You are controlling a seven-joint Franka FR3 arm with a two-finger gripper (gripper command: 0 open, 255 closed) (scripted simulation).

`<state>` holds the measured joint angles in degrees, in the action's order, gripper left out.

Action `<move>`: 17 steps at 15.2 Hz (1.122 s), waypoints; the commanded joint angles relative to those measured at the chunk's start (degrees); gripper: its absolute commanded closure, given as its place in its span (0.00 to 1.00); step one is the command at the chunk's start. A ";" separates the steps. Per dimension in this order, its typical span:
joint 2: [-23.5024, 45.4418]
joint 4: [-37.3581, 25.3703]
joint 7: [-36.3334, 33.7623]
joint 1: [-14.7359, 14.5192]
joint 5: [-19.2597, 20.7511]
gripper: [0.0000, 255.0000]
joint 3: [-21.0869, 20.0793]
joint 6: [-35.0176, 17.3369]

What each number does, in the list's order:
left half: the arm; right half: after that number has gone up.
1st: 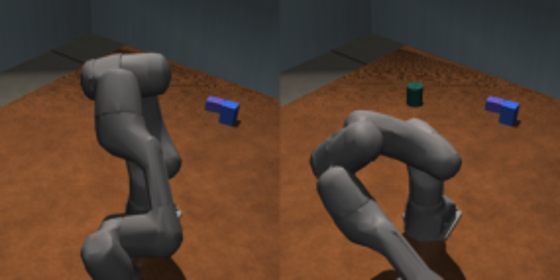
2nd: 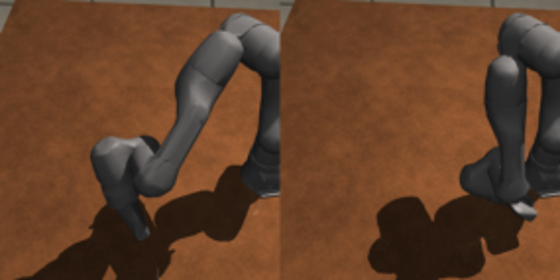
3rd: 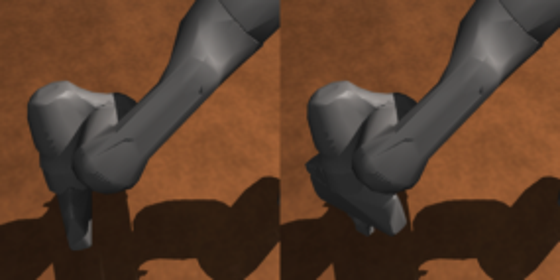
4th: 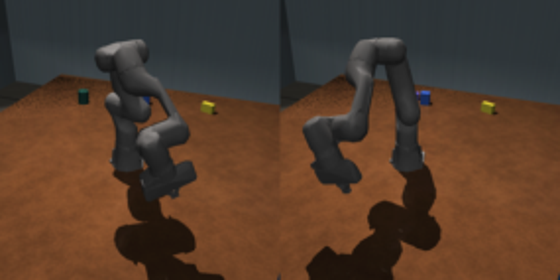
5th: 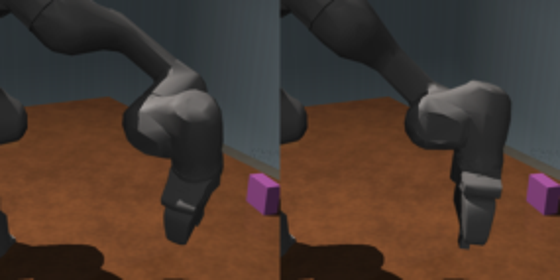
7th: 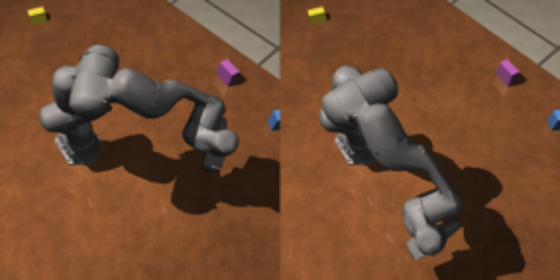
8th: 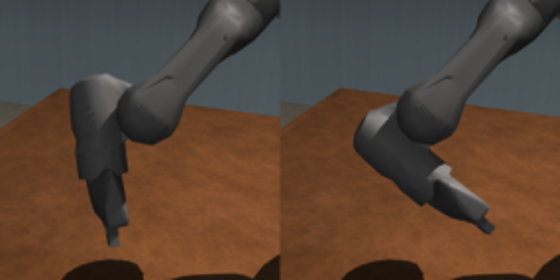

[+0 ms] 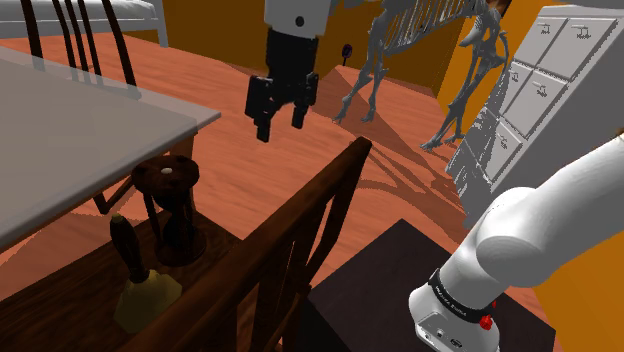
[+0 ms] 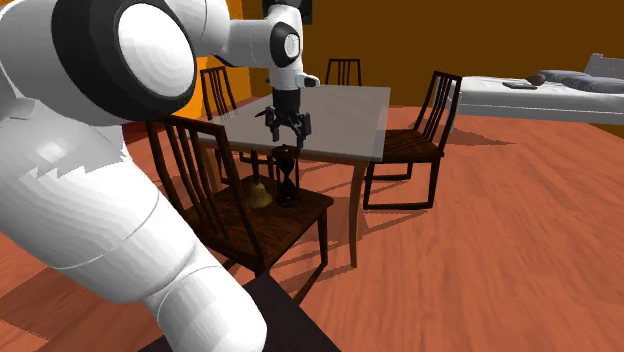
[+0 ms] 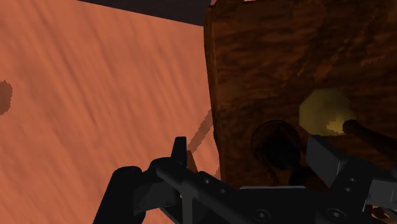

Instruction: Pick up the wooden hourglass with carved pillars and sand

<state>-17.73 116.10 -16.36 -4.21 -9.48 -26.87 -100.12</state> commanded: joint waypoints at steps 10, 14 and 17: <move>25.26 -20.08 -17.81 -4.39 12.94 0.00 -9.76 -2.44; 34.10 -28.72 -22.59 -8.69 18.44 0.00 -10.13 -0.92; 34.11 -26.42 -22.65 -8.53 18.48 0.00 -9.97 -3.22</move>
<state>16.10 89.26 -38.88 -12.69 8.81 -36.91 -102.67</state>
